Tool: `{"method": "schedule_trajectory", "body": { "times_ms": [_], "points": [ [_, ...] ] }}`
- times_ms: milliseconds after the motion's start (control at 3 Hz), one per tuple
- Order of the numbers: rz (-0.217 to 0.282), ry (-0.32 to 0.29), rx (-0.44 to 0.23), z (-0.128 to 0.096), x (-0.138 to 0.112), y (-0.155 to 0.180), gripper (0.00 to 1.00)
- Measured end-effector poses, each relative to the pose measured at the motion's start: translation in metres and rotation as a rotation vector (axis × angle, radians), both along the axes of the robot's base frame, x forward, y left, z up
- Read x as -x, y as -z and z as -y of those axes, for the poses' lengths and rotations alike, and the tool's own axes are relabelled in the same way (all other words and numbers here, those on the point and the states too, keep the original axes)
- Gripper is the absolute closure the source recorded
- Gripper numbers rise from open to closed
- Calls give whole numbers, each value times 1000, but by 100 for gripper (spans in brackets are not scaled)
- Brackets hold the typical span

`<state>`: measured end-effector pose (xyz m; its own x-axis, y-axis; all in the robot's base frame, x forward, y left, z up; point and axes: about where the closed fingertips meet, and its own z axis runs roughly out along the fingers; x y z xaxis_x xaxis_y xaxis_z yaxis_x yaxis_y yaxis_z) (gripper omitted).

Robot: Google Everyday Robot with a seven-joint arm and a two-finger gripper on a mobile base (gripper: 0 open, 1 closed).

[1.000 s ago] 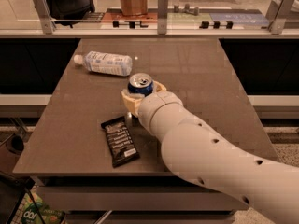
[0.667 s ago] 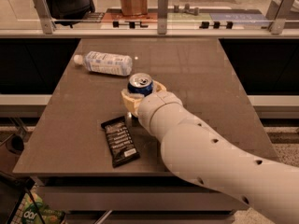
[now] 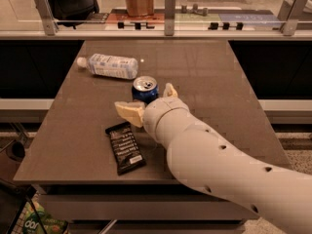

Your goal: Move pepsi can near rxbar chocolate

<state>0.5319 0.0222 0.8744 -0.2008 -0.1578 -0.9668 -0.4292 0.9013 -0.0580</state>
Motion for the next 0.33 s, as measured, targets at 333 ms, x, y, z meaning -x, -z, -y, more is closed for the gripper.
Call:
{"method": "schedule_trajectory", "body": {
  "times_ms": [333],
  "points": [
    [0, 0, 0, 0, 0, 0, 0]
  ]
}}
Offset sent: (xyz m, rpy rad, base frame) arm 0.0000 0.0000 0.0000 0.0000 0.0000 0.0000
